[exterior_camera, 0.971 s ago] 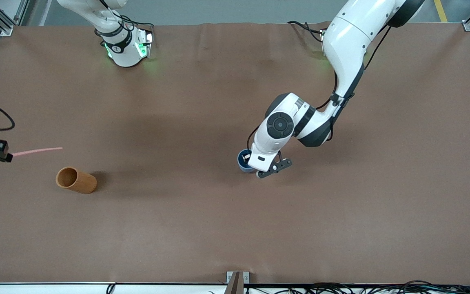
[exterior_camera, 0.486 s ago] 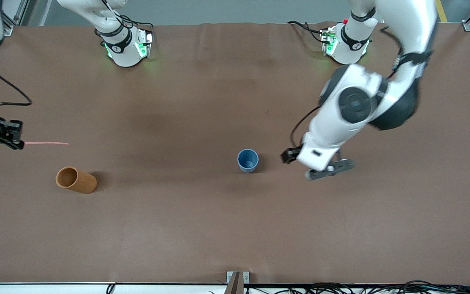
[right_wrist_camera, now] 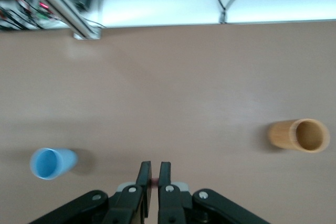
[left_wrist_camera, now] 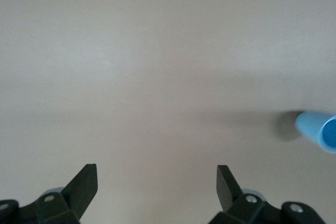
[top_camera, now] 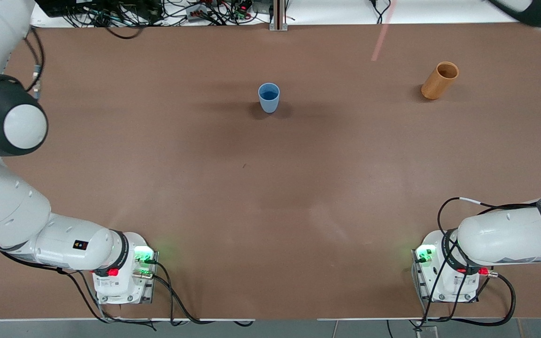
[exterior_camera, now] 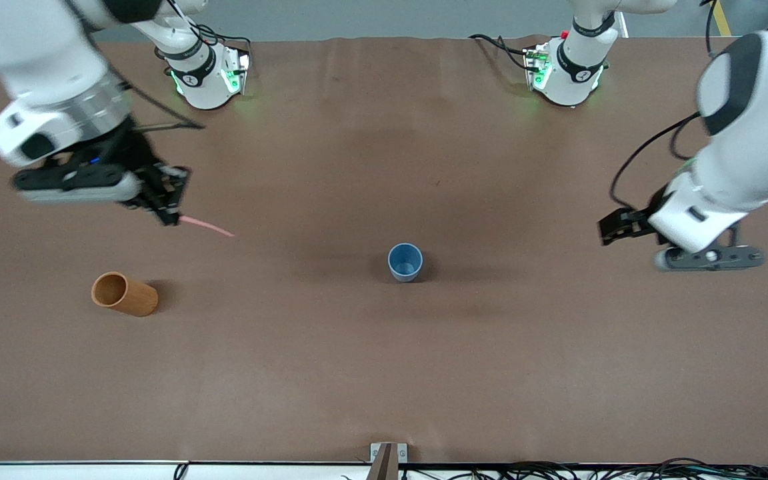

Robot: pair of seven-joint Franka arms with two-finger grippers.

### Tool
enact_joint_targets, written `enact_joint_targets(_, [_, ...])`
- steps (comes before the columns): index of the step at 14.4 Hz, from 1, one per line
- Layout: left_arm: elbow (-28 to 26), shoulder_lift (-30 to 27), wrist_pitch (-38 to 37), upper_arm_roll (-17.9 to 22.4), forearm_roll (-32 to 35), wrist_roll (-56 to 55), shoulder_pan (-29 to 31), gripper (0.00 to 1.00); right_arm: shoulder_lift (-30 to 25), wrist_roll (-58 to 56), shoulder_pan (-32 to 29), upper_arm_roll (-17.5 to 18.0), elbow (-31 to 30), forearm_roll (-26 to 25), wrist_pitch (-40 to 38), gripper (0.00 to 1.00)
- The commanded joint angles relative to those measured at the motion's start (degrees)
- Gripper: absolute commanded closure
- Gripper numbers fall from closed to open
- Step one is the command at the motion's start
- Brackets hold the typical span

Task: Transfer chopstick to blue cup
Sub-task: 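Carry the pink chopstick over the blue cup with the right gripper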

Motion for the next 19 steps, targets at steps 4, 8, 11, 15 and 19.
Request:
enact_joint_targets(4, [-1.1, -9.9, -6.7, 0.5, 0.0, 6.4, 1.3, 0.0, 8.6, 30.2, 0.8, 19.7, 0.1, -21.5, 6.5, 0.98])
enact_joint_targets(8, [-1.2, -10.3, -8.2, 0.4, 0.1, 6.8, 1.3, 0.0, 17.1, 44.9, 7.0, 24.5, 1.4, -35.0, 6.6, 0.99])
enact_joint_targets(11, [-1.2, -10.2, -8.2, 0.4, 0.1, 6.7, 1.3, 0.0, 24.6, 51.0, 13.3, 24.5, 5.3, -44.6, 6.5, 0.99])
enact_joint_targets(15, [-1.0, -10.1, -8.2, 0.4, -0.3, 6.0, 1.4, 0.0, 30.1, 54.7, 17.1, 24.5, 7.3, -53.8, 6.5, 0.98])
enact_joint_targets(19, [-0.9, -9.8, -8.2, 0.5, -0.3, 6.5, 1.4, 0.0, 32.3, 55.0, 18.5, 24.3, 6.8, -60.0, 6.5, 0.96])
